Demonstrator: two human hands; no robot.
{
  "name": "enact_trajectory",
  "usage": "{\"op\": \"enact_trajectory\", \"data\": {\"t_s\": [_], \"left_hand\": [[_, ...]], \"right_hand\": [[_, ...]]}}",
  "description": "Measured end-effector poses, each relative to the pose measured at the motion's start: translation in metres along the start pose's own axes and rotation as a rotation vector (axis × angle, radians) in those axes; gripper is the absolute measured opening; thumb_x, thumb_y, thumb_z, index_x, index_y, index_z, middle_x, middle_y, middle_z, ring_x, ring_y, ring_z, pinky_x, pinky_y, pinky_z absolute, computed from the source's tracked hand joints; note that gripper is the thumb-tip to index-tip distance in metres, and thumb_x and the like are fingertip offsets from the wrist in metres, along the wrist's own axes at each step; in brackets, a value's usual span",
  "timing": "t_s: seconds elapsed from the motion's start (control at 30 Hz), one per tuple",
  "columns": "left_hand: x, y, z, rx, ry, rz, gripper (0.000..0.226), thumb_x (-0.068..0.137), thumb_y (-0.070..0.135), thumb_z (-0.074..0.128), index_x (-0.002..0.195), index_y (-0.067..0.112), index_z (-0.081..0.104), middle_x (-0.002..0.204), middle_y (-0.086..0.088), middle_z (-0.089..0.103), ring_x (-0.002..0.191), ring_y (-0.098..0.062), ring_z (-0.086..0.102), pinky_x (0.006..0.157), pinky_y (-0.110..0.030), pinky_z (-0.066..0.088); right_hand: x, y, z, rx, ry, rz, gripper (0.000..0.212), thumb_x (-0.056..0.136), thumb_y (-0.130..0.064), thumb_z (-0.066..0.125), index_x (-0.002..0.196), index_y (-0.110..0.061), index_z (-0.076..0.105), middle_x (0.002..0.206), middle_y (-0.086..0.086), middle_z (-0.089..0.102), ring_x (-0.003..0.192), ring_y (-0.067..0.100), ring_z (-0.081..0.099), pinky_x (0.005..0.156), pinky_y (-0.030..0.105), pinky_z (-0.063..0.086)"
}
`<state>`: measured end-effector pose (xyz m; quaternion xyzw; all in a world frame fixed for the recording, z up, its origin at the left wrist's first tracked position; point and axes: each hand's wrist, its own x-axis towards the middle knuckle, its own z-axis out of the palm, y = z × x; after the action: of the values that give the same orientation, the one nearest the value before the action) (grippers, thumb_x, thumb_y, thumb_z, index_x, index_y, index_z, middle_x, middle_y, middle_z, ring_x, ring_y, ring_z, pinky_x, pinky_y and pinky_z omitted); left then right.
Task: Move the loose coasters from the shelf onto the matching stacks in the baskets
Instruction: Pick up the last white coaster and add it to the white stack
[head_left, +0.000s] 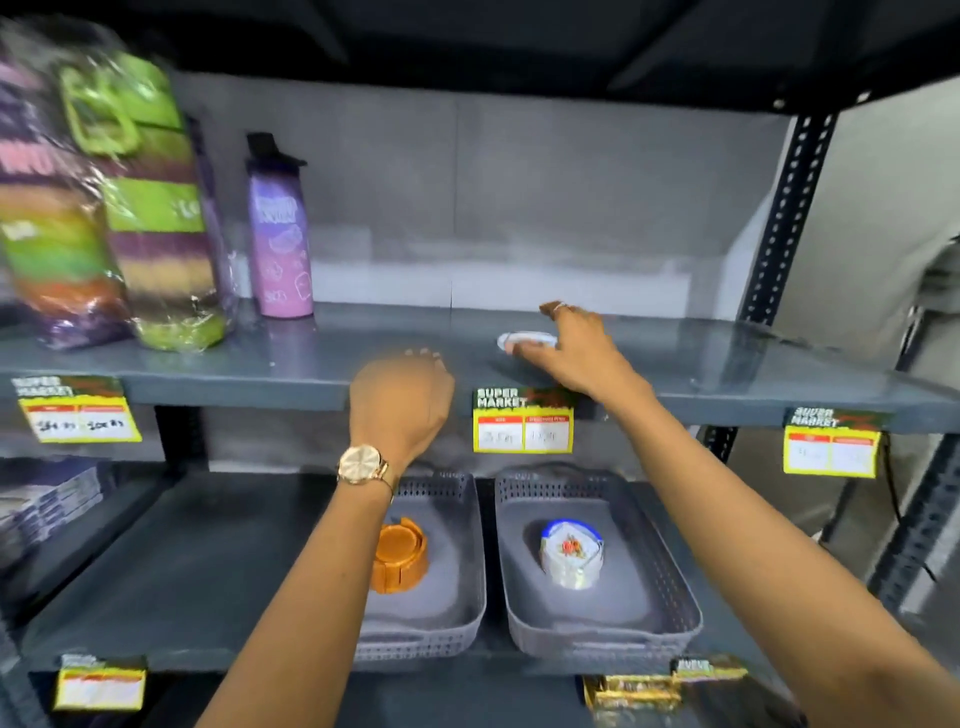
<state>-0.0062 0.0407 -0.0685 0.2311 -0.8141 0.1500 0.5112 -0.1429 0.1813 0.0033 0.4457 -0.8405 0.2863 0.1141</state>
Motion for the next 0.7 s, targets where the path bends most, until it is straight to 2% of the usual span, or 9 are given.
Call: {"op": "enact_trajectory", "data": {"t_s": [0.1, 0.17, 0.3, 0.47, 0.57, 0.7], "left_hand": [[0.001, -0.001, 0.003, -0.015, -0.036, -0.016, 0.049, 0.091, 0.027, 0.029, 0.065, 0.01, 0.068, 0.06, -0.006, 0.066, 0.053, -0.025, 0.062, 0.054, -0.032, 0.046], [0.002, -0.002, 0.003, -0.019, -0.043, -0.024, 0.051, 0.092, 0.027, 0.028, 0.068, 0.01, 0.07, 0.063, -0.005, 0.067, 0.057, -0.024, 0.064, 0.055, -0.033, 0.047], [0.001, -0.001, 0.0, -0.046, -0.052, -0.043, 0.051, 0.09, 0.027, 0.03, 0.07, 0.009, 0.073, 0.068, -0.006, 0.071, 0.063, -0.023, 0.068, 0.06, -0.032, 0.051], [0.001, 0.001, -0.003, -0.041, -0.078, -0.057, 0.05, 0.09, 0.027, 0.031, 0.068, 0.01, 0.072, 0.063, -0.004, 0.069, 0.059, -0.022, 0.065, 0.058, -0.031, 0.048], [0.001, 0.001, -0.004, -0.05, -0.086, -0.069, 0.05, 0.09, 0.027, 0.032, 0.068, 0.01, 0.073, 0.064, -0.005, 0.07, 0.062, -0.022, 0.067, 0.06, -0.032, 0.049], [0.002, 0.003, -0.007, -0.039, -0.07, -0.076, 0.048, 0.089, 0.027, 0.033, 0.06, 0.011, 0.068, 0.056, -0.003, 0.064, 0.052, -0.022, 0.061, 0.055, -0.029, 0.046]], "right_hand": [[0.031, 0.005, 0.002, -0.004, -0.176, 0.15, 0.084, 0.074, -0.055, 0.07, 0.136, -0.004, 0.042, 0.142, 0.02, 0.047, 0.133, 0.036, 0.041, 0.104, 0.04, 0.039], [0.044, 0.008, 0.0, 0.06, -0.245, 0.239, 0.085, 0.072, -0.052, 0.074, 0.137, -0.008, 0.041, 0.143, 0.014, 0.045, 0.131, 0.032, 0.044, 0.105, 0.039, 0.041], [0.06, 0.014, -0.003, 0.188, -0.255, 0.319, 0.08, 0.068, -0.035, 0.083, 0.133, -0.006, 0.043, 0.14, 0.011, 0.047, 0.125, 0.029, 0.049, 0.104, 0.039, 0.044], [0.065, 0.018, -0.004, 0.242, -0.257, 0.327, 0.084, 0.064, -0.036, 0.086, 0.131, -0.004, 0.045, 0.139, 0.012, 0.048, 0.126, 0.029, 0.048, 0.107, 0.043, 0.042], [0.062, 0.021, -0.003, 0.267, -0.17, 0.32, 0.081, 0.062, -0.035, 0.087, 0.126, 0.0, 0.052, 0.134, 0.016, 0.053, 0.123, 0.029, 0.052, 0.105, 0.043, 0.044], [0.051, 0.025, 0.004, 0.279, 0.095, 0.275, 0.08, 0.053, -0.043, 0.088, 0.119, -0.01, 0.057, 0.123, 0.012, 0.06, 0.113, 0.027, 0.057, 0.092, 0.037, 0.051]]}}
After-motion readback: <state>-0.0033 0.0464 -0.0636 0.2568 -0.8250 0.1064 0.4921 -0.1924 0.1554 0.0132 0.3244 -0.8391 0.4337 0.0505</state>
